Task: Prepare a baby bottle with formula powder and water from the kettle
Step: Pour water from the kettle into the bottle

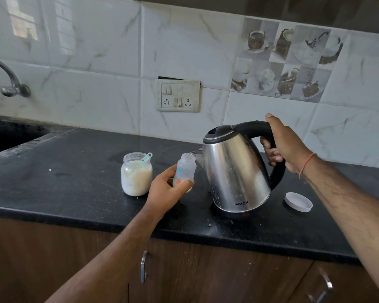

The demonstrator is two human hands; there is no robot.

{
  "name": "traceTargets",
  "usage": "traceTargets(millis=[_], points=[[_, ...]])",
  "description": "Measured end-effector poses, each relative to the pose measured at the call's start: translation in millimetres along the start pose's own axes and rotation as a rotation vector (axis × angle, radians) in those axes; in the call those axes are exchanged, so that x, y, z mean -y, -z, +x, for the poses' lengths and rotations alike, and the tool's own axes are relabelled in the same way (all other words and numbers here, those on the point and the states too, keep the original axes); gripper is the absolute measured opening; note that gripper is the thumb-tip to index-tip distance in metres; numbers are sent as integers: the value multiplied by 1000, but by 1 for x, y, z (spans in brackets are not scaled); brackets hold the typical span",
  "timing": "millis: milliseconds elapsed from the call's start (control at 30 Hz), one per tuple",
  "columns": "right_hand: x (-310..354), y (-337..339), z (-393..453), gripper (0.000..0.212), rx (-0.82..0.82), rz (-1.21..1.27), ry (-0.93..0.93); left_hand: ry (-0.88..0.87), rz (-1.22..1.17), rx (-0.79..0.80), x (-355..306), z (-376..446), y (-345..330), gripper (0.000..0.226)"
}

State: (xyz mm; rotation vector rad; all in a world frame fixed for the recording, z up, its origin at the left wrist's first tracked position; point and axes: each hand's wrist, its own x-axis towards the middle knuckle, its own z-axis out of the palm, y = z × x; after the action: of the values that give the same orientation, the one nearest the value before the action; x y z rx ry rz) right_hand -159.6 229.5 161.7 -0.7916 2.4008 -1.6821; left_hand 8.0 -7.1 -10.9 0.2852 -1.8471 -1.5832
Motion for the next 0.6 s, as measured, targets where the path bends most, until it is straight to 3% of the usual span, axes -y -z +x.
traceTargets(millis=[600], points=[[3,-2,-2,73,0,-1,7,13,-10,-21,1,1,0,40]])
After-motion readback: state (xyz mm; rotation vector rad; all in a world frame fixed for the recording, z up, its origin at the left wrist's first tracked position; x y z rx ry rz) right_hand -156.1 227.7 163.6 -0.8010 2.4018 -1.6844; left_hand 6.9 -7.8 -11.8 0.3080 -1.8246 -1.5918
